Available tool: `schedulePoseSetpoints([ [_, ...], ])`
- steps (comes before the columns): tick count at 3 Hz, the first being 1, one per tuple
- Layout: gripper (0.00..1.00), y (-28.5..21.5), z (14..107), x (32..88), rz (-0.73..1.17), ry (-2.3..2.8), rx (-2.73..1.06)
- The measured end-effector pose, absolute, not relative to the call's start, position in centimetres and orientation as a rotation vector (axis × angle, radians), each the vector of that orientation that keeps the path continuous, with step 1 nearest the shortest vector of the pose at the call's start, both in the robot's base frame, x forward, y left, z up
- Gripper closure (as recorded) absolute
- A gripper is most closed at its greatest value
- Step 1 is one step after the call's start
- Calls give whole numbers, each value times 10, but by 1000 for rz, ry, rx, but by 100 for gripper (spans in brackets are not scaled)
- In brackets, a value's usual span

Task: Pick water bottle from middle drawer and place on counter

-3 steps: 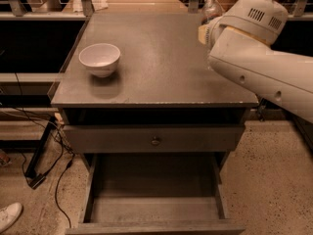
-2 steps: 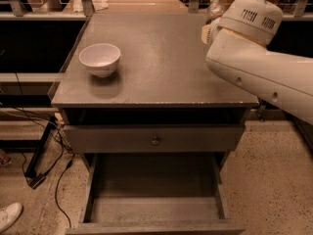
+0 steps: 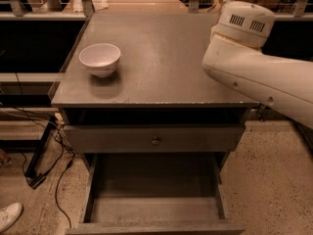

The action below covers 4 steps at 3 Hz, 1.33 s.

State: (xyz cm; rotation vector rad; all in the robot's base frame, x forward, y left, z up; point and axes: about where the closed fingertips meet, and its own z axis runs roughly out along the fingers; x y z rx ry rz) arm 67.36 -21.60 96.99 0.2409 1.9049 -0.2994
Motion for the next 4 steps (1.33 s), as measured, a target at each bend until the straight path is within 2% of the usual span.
schedulePoseSetpoints([
  [4,100,-230,971,651,-315,1928,334],
])
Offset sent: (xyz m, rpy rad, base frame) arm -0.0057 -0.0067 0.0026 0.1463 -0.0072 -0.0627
